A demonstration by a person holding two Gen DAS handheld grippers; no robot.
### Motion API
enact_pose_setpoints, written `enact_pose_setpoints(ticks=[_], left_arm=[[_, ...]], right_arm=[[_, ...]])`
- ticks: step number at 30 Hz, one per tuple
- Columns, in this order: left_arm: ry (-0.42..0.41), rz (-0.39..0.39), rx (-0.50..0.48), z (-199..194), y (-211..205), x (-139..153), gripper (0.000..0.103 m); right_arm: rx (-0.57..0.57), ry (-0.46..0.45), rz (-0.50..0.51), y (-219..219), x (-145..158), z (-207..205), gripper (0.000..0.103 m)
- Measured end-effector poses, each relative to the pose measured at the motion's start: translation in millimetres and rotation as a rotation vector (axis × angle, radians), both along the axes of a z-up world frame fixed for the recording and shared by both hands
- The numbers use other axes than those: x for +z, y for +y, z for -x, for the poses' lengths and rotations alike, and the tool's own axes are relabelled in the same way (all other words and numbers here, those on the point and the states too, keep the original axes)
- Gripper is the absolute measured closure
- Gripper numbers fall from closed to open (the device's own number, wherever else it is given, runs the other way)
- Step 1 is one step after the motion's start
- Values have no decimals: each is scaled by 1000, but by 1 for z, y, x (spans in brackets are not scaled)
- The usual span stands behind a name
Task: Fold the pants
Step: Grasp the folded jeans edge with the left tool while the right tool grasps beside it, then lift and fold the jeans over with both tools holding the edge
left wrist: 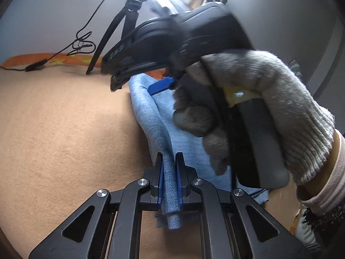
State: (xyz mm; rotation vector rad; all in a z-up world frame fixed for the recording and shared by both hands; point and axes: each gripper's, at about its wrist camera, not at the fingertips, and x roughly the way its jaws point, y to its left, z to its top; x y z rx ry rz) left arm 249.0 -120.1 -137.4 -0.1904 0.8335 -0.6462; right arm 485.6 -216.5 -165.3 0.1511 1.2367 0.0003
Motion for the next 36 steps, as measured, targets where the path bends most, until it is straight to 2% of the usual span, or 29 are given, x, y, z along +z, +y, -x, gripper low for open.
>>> enact_pose_setpoints(ticks=[5,7,9,10,12,15,24,29,36], left_arm=[[-9,-42,2,1,-9,3,95],[-16,-56,3,2,-14,6,95],[-27,-71,1,4,-18,7,95],[-34,-78,-1,6,-21,10,95],[-52,-94,-9,11,-27,14,95],[-79,-109,-25,18,-36,24,95],[-123,-100,-86,27,-72,43,95],[-135,-98,-131,34,-95,48,96],[-127,-52,-184,45,-138,54,96]], right_arm=[[46,40,55,9,-14,-2,38],[41,42,71,7,-16,0,46],[27,40,73,1,-16,2,67],[22,28,49,-5,-14,5,69],[15,7,24,-14,-8,12,85],[12,-41,-4,-28,9,22,95],[-31,-148,-60,-75,54,58,99],[-60,-184,-81,-107,69,77,100],[-105,-225,-96,-154,85,109,100]])
